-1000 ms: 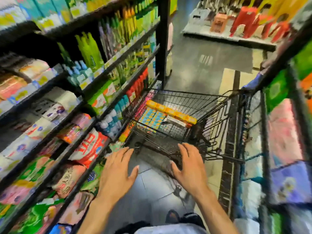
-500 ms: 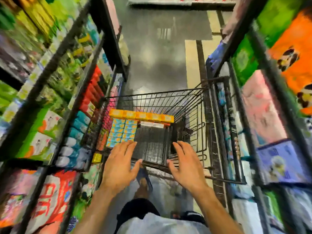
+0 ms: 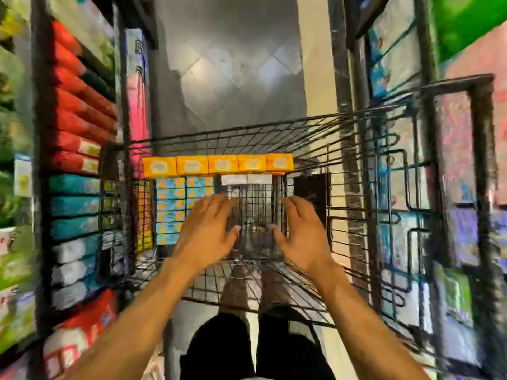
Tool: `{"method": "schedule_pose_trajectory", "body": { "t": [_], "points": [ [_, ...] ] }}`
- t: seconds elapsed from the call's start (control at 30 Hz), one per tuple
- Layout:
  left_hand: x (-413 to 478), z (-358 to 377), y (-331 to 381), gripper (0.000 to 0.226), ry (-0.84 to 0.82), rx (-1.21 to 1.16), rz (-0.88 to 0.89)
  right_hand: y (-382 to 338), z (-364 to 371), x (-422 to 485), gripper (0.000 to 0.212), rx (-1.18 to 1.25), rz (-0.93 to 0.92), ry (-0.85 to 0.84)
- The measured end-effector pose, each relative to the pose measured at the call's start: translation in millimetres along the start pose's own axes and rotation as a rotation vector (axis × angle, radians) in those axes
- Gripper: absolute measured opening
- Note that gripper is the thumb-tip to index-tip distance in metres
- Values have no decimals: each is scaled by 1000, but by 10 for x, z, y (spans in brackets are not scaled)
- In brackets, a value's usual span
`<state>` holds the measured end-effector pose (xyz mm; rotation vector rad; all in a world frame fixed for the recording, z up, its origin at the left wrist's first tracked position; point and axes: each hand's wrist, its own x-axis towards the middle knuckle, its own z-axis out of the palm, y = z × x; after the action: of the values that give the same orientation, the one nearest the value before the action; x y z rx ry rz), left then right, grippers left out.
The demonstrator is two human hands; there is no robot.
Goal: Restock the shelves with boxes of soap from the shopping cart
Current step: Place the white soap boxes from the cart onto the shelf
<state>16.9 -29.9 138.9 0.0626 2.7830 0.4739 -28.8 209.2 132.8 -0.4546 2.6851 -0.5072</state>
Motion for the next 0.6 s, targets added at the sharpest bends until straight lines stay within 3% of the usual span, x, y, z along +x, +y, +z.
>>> {"method": "schedule_pose_trajectory", "body": {
  "t": [0.23,0.37,0.47,0.6],
  "points": [
    [922,1192,-524,67,-156,75,13,458,1157,1040,67,-10,-9,-183],
    [1284,1792,-796,70,-93,62,-75,714,1664,1485,72,23,-22,-211],
    [1447,2065,-927,69,-57,144,-109,810,1960,1688,74,-7,-2,-176],
    [1497,2307,-993,65,74,248,-123,860,2188,1741,59,40,41,14]
  ]
}}
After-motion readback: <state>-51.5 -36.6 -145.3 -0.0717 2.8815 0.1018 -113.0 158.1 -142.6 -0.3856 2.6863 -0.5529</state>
